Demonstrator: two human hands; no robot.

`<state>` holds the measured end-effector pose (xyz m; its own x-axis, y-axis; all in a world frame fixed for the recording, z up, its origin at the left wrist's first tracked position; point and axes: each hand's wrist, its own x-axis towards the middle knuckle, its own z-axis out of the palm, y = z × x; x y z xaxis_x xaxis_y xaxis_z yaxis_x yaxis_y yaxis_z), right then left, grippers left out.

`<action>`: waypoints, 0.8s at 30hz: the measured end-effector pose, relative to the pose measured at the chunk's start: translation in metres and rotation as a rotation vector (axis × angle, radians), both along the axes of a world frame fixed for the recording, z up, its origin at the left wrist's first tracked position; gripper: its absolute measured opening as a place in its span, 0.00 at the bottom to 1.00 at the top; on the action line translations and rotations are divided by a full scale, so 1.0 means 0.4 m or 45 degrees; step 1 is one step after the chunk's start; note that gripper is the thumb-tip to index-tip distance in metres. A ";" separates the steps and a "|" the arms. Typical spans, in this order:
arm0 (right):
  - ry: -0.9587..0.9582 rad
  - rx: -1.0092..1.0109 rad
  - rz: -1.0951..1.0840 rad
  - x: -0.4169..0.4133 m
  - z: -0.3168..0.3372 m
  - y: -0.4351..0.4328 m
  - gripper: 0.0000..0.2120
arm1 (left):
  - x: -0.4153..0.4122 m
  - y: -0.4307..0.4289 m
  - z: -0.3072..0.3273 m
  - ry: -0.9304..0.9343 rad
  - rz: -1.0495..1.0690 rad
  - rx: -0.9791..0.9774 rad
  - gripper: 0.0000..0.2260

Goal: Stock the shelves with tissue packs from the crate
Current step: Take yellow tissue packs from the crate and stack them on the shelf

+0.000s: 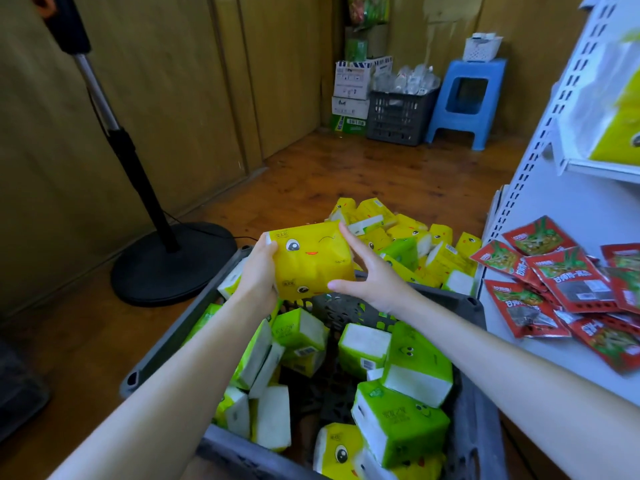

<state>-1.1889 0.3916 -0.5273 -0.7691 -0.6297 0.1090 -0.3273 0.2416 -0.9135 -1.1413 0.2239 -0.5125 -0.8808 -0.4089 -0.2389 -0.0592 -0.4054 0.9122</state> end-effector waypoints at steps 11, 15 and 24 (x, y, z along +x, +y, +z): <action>0.065 -0.125 -0.177 -0.010 0.007 -0.003 0.30 | 0.021 -0.047 -0.010 0.298 -0.378 -0.895 0.35; 0.020 -0.161 -0.258 -0.012 0.017 0.000 0.22 | 0.024 -0.039 -0.001 0.351 -0.323 -0.816 0.39; -0.232 -0.392 -0.197 -0.014 0.049 -0.003 0.22 | 0.020 -0.044 0.008 0.378 -0.281 -0.977 0.23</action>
